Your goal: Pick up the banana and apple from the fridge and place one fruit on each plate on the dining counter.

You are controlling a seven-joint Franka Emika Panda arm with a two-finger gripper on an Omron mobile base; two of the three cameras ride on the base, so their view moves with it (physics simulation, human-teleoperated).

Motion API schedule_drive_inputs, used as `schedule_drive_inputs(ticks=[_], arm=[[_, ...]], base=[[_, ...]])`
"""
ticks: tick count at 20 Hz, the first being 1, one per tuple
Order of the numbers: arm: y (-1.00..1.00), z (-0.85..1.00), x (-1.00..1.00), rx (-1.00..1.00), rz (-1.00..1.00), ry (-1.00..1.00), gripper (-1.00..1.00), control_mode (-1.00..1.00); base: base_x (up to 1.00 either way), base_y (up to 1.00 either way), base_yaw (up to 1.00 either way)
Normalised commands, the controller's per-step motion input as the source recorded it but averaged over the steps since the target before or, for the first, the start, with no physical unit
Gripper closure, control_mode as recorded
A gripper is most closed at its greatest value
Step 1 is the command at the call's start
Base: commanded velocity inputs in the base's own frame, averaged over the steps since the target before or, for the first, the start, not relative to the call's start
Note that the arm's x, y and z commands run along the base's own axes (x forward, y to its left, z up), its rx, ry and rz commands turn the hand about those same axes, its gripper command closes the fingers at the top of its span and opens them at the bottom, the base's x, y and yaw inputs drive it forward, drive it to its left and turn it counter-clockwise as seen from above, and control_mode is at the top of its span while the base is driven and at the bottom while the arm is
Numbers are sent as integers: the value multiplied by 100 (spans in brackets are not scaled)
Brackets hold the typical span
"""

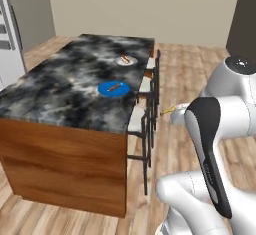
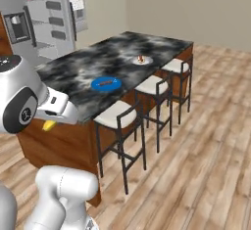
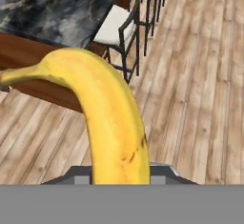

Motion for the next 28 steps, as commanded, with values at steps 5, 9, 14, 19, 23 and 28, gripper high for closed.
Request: schedule_drive_inputs(ticks=[5,9,14,19,23,28], arm=[[0,0,0,0,0,0,100,100],[0,0,0,0,0,0,100,100],[0,0,0,0,0,0,100,100],[0,0,0,0,0,0,100,100],[0,0,0,0,0,0,100,100],[0,0,0,0,0,0,100,100]], base=[[31,-100,22],[59,-93,33],[96,-80,38],[73,-52,50],[35,-21,65],[41,-12,59]])
